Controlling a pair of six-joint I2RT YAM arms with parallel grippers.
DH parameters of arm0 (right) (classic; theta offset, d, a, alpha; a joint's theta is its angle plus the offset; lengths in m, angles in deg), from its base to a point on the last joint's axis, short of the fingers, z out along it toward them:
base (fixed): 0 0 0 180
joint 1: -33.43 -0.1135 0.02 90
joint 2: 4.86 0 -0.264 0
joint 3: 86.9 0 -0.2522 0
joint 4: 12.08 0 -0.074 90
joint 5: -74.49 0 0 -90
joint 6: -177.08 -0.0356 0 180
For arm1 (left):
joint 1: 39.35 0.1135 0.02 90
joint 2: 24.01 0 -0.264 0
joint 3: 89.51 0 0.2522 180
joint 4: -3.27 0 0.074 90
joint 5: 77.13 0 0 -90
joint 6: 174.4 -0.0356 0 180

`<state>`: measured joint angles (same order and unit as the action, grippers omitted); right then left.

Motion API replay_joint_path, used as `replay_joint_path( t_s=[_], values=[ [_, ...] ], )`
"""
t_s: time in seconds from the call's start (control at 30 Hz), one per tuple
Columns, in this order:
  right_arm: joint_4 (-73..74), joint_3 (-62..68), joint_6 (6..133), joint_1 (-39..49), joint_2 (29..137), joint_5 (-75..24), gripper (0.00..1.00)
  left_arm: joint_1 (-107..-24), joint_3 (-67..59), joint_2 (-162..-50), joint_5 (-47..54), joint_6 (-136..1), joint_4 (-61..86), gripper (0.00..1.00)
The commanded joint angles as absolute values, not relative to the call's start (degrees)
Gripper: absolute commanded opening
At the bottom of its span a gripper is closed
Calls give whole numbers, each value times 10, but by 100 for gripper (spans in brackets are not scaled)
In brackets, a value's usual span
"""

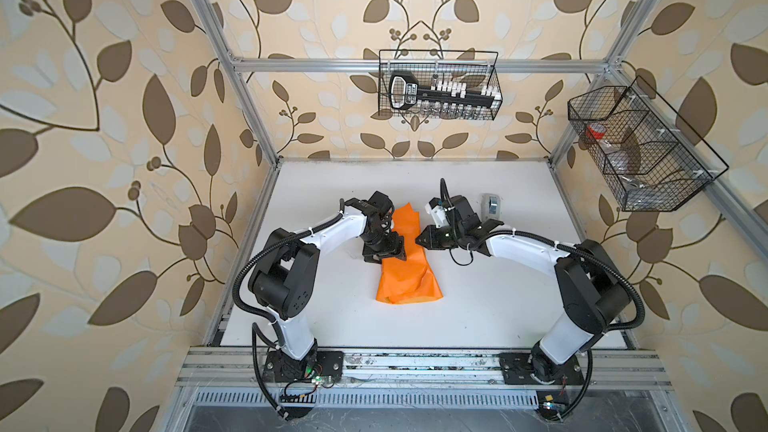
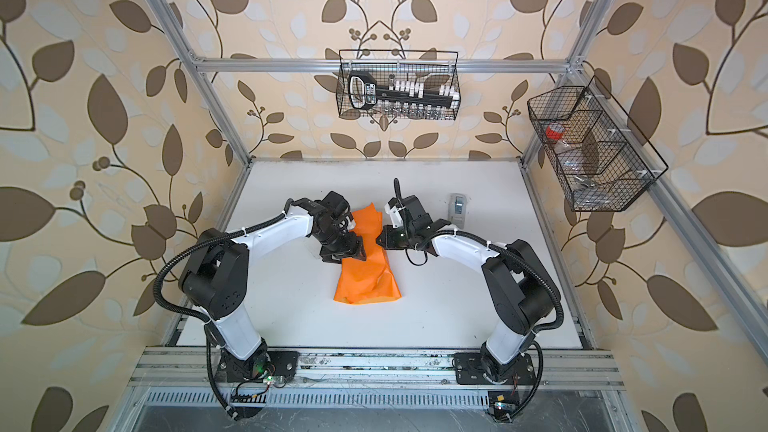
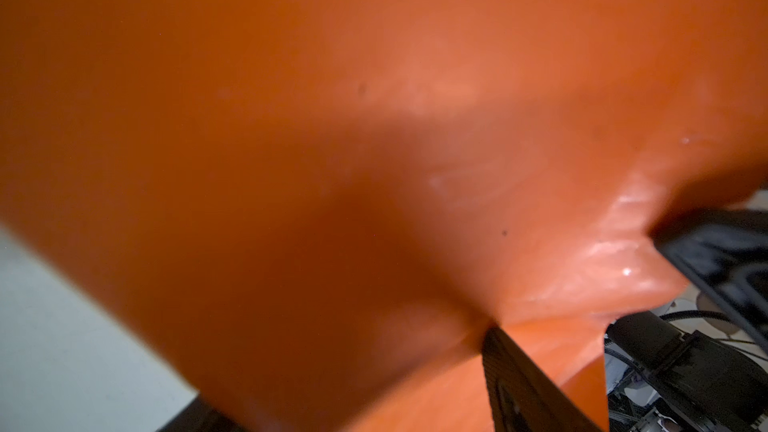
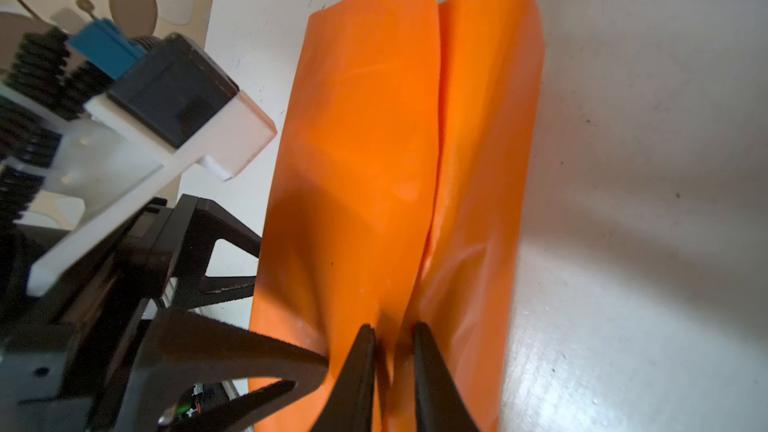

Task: Wrap the gift box in paper

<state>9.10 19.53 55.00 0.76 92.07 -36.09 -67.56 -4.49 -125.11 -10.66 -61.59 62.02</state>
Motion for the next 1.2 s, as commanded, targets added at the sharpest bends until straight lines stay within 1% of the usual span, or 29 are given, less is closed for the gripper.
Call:
replay_joint_path(
  t_s=[0.0,0.07,0.2,0.33,0.43,0.73,0.9,1.07,1.17],
  values=[
    [90,178,553,0,939,-373,17,-689,-54,-1272,-76,-620,639,76],
    [91,178,553,-1,943,-372,13,-690,-49,-1271,-77,-620,640,77],
    [91,181,552,0,942,-364,10,-688,-46,-1265,-77,-617,640,79],
    [75,198,543,5,938,-365,4,-681,-46,-1243,-73,-606,638,85],
    [28,231,521,16,928,-384,3,-662,-47,-1217,-74,-596,633,88],
    [-106,303,454,39,925,-450,1,-587,-84,-1148,-97,-547,570,90],
    [-136,317,438,41,925,-466,0,-578,-89,-1157,-104,-548,558,90],
    [-149,330,432,46,920,-471,0,-578,-105,-1168,-122,-541,526,87],
    [-182,347,416,57,922,-489,0,-578,-112,-1169,-131,-541,518,86]
  ],
)
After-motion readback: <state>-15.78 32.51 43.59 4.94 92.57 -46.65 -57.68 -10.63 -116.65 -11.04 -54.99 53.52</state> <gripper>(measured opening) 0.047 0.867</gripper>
